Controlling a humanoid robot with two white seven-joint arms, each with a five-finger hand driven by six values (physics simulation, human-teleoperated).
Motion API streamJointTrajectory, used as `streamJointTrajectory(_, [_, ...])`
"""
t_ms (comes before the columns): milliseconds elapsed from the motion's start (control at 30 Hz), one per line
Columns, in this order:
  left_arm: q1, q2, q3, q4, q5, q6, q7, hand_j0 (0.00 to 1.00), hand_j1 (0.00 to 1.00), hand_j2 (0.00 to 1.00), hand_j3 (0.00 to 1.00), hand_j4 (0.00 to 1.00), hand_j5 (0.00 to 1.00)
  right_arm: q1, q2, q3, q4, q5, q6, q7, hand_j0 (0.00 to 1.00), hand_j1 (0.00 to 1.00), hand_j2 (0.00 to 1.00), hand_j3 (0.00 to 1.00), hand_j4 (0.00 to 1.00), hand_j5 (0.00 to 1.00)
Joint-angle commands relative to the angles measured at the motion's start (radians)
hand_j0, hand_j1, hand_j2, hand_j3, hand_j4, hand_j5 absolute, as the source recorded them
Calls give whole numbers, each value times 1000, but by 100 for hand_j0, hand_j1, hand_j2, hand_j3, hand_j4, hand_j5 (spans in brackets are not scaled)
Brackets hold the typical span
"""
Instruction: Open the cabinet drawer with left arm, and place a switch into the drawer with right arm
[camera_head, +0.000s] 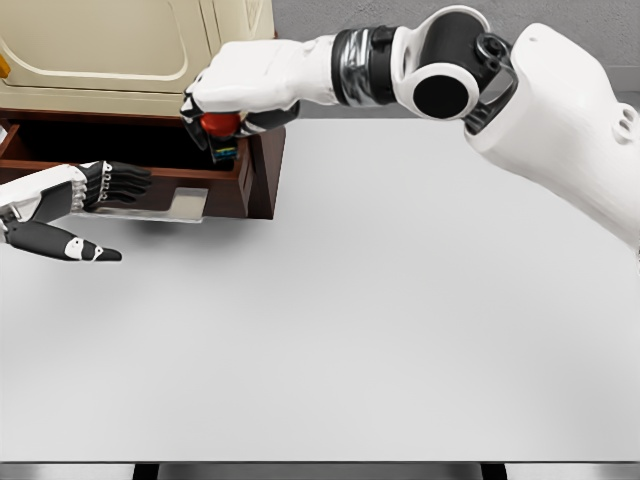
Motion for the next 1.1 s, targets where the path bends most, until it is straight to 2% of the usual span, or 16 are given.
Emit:
streamJointTrajectory(0, [0, 4, -23, 28, -117, 14, 4, 85, 85, 85, 85, 85, 85, -2, 26, 16, 25, 1, 2, 0, 48, 48, 48, 48, 48, 48])
streamJointTrajectory(400, [22, 4, -23, 28, -117, 13, 4, 85, 85, 85, 85, 85, 85, -25, 83, 36, 142, 33, -10, 0, 46, 46, 46, 46, 46, 46])
streamJointTrajectory(767, [23, 4, -27, 28, -114, 14, 1, 85, 85, 85, 85, 85, 85, -34, 120, 47, 177, 33, -10, 0, 49, 49, 49, 49, 49, 49])
streamJointTrajectory(800, [25, 4, -27, 28, -116, 14, 1, 85, 85, 85, 85, 85, 85, -35, 124, 48, 179, 33, -9, 0, 54, 54, 54, 54, 54, 54])
streamJointTrajectory(900, [25, 3, -26, 28, -114, 14, 1, 85, 85, 85, 85, 85, 85, -35, 127, 57, 196, 34, 2, 0, 99, 99, 99, 99, 99, 99])
streamJointTrajectory(1067, [25, 3, -26, 28, -116, 14, 1, 85, 85, 85, 85, 85, 85, -38, 121, 57, 194, 33, -7, 0, 100, 100, 100, 100, 100, 100])
